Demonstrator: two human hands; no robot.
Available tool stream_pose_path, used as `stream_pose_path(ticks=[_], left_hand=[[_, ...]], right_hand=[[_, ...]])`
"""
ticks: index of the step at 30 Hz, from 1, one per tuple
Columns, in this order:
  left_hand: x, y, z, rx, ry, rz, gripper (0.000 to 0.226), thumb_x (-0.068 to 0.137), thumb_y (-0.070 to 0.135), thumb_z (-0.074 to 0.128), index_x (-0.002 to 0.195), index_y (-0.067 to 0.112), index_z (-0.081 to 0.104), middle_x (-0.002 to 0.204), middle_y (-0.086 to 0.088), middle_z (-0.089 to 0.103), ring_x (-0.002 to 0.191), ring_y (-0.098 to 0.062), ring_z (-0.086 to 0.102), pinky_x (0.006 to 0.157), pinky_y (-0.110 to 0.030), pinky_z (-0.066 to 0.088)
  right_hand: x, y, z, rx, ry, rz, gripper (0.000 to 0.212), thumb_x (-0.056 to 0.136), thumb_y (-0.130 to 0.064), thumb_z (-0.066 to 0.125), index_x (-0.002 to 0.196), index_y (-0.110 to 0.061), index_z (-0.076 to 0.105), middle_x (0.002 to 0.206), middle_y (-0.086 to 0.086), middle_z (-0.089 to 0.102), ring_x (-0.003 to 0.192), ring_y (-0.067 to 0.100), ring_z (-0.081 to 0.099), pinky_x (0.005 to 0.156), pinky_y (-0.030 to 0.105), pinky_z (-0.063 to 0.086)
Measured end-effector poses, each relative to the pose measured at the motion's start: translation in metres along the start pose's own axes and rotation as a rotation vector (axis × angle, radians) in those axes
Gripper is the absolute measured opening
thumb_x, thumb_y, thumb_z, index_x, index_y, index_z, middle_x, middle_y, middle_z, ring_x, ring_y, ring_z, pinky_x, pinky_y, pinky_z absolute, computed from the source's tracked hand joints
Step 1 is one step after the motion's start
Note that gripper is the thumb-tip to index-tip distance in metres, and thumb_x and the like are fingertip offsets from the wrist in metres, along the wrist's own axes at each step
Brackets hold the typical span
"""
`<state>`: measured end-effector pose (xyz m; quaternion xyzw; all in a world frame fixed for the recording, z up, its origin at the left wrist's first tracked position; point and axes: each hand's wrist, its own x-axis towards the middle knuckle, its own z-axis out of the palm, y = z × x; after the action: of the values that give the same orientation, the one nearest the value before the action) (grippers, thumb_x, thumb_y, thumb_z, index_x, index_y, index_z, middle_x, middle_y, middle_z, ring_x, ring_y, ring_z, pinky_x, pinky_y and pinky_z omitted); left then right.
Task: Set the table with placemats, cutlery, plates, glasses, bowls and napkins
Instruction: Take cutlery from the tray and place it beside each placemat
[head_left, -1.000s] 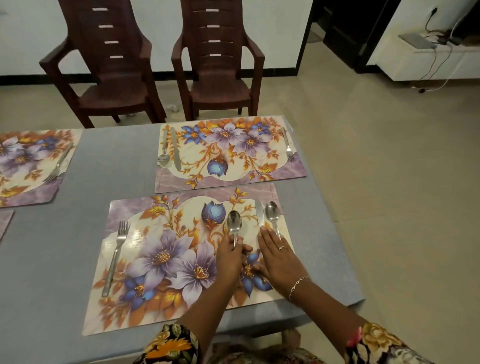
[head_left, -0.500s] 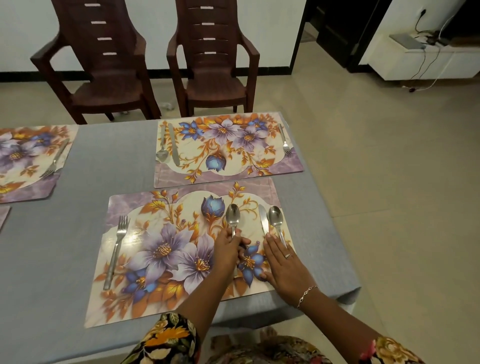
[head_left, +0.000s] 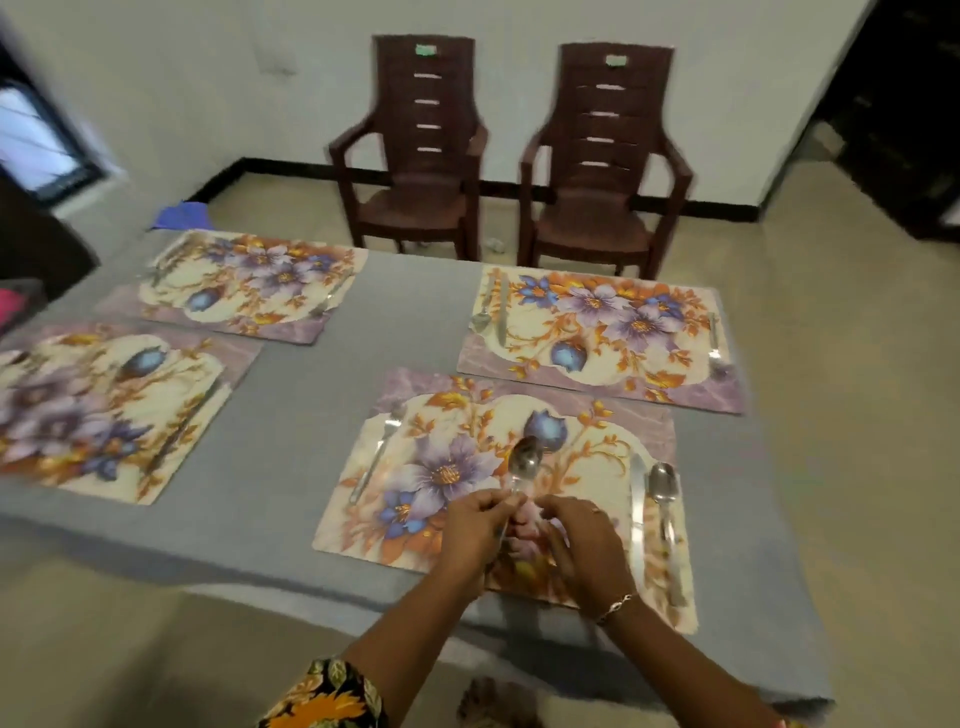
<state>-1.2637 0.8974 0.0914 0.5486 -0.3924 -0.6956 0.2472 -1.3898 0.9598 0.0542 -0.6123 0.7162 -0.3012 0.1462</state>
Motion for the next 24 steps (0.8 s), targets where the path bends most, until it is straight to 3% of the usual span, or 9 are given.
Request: stream_pose_path(ticks=[3,5,8,10,16,20,24], left_hand=[[-0.017,0.003,-0.040,-0.088,0.103,0.018,0.016,0.091,0.009,0.058,0.090,-0.003,0.068,0.076,-0.016,0.066,0.058,-0.019,0.060,0.048,-0.023,0.048],[-0.027,0.005,-0.072,-0.077,0.203,0.044,0.016,0.089,0.011,0.060,0.088,-0.005,0.066,0.075,-0.016,0.065,0.050,-0.013,0.056,0.043,-0.019,0.042],[-0.040,0.008,-0.120,-0.090,0.283,0.081,0.018,0.090,0.009,0.059,0.072,0.003,0.061,0.065,-0.013,0.060,0.038,-0.008,0.044,0.038,-0.017,0.033],[-0.045,0.012,-0.152,-0.123,0.321,0.102,0.023,0.091,0.008,0.057,0.069,0.006,0.060,0.062,-0.011,0.057,0.039,-0.009,0.042,0.039,-0.018,0.032],[-0.051,0.019,-0.267,-0.070,0.390,0.157,0.020,0.094,0.007,0.050,0.082,0.010,0.066,0.064,-0.004,0.063,0.053,-0.012,0.057,0.048,-0.021,0.043],[-0.052,0.022,-0.349,-0.085,0.440,0.178,0.017,0.092,0.003,0.053,0.075,0.007,0.056,0.051,0.002,0.061,0.042,-0.010,0.055,0.042,-0.021,0.042],[-0.046,0.028,-0.397,-0.077,0.454,0.173,0.020,0.090,0.004,0.057,0.072,0.009,0.050,0.059,-0.007,0.063,0.039,-0.009,0.055,0.039,-0.020,0.041]], right_hand=[[0.017,-0.045,0.020,0.225,-0.101,-0.022,0.045,0.087,-0.043,0.035,0.098,-0.013,0.065,0.090,-0.001,0.066,0.079,0.008,0.057,0.072,0.021,0.043],[0.026,-0.076,0.039,0.375,-0.178,0.035,0.035,0.089,-0.039,0.042,0.098,-0.013,0.064,0.087,-0.008,0.062,0.079,0.003,0.056,0.072,0.016,0.043],[0.039,-0.122,0.071,0.626,-0.327,0.198,0.014,0.095,-0.019,0.050,0.091,-0.013,0.062,0.082,-0.001,0.065,0.080,0.018,0.062,0.070,0.024,0.049],[0.046,-0.158,0.091,0.742,-0.445,0.281,0.014,0.095,-0.014,0.048,0.087,-0.014,0.059,0.077,0.003,0.064,0.078,0.022,0.062,0.067,0.026,0.051],[0.068,-0.263,0.162,0.877,-0.613,0.347,0.016,0.094,-0.005,0.047,0.083,-0.003,0.059,0.073,0.012,0.062,0.065,0.022,0.061,0.058,0.026,0.056],[0.074,-0.327,0.211,0.985,-0.673,0.438,0.018,0.095,-0.004,0.044,0.085,0.005,0.057,0.061,0.015,0.051,0.052,0.023,0.050,0.051,0.031,0.052],[0.084,-0.366,0.244,1.039,-0.657,0.567,0.018,0.094,0.000,0.042,0.082,0.003,0.055,0.053,0.011,0.049,0.046,0.019,0.049,0.050,0.031,0.048]])
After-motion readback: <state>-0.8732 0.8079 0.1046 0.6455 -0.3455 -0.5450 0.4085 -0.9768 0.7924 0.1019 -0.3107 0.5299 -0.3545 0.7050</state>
